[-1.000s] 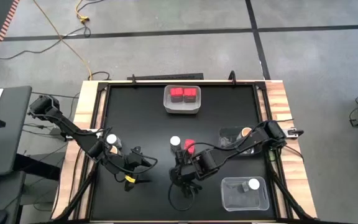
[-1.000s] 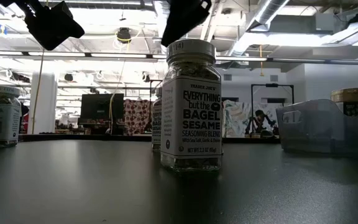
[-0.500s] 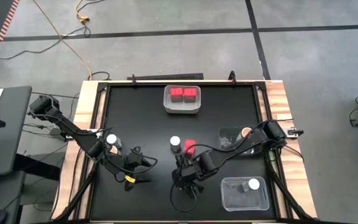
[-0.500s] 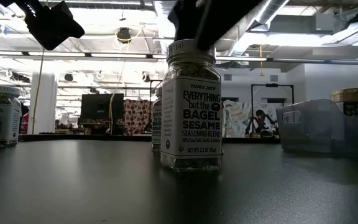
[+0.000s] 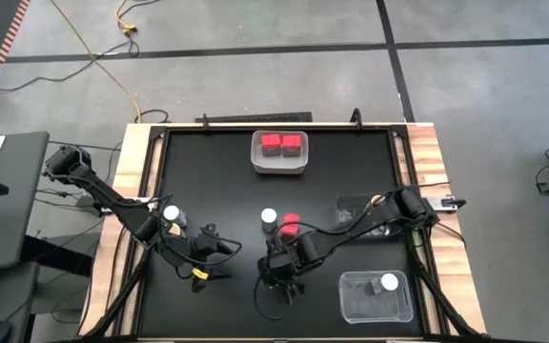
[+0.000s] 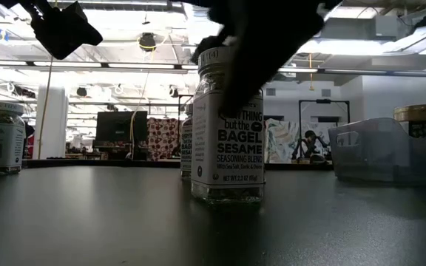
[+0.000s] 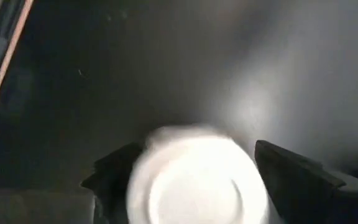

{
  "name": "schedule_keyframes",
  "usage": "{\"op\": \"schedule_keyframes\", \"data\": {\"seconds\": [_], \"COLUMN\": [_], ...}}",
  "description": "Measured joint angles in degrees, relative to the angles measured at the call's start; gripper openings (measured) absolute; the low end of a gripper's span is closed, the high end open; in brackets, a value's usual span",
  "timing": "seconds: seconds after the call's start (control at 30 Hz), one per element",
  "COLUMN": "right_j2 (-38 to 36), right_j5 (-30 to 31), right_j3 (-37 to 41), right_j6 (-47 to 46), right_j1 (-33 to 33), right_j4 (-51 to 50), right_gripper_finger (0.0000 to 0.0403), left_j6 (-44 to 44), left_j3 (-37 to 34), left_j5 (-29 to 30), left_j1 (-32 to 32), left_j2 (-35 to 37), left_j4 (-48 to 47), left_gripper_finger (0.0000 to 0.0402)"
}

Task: Sort spices by type
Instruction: Put the bottom right white seasoning bottle into the transparent bin

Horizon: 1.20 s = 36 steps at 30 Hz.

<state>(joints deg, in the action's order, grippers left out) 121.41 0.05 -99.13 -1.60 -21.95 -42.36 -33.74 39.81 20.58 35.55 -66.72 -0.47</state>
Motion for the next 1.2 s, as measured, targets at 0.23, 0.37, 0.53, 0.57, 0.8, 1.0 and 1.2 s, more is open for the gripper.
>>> {"op": "schedule_keyframes", "data": {"seconds": [0.23,0.37,0.53,0.57,0.8,1.0,1.2], "right_j2": [-0.2,-0.1,-0.3,-0.4,-5.3,-15.5,-24.8], "right_j5": [-0.2,-0.2,-0.2,-0.2,-0.1,4.2,15.4], "right_j3": [0.0,0.0,0.0,0.0,0.0,0.0,-0.1], "right_j6": [-1.4,-1.4,-1.4,-1.4,-7.8,-17.0,-26.6], "right_j1": [0.3,0.3,0.3,0.3,0.3,-1.6,-7.9], "right_j4": [-2.1,-1.8,-1.8,-1.8,-4.6,-11.8,-25.9], "right_gripper_finger": [0.0303,0.0272,0.0216,0.0216,0.0216,0.0216,0.0216], "left_j6": [-0.6,-0.6,-0.6,-0.6,-0.6,-0.6,-0.6], "left_j3": [0.0,0.0,0.0,0.0,0.0,0.0,0.0], "left_j5": [0.3,0.3,0.3,0.3,0.3,0.3,0.3], "left_j1": [0.0,0.0,0.0,0.0,0.0,0.0,0.0], "left_j2": [0.0,0.0,0.0,0.0,0.0,0.0,0.0], "left_j4": [0.0,0.0,-0.2,-0.2,-0.1,-0.1,0.0], "left_gripper_finger": [0.0303,0.0303,0.0303,0.0303,0.0303,0.0303,0.0303]}}
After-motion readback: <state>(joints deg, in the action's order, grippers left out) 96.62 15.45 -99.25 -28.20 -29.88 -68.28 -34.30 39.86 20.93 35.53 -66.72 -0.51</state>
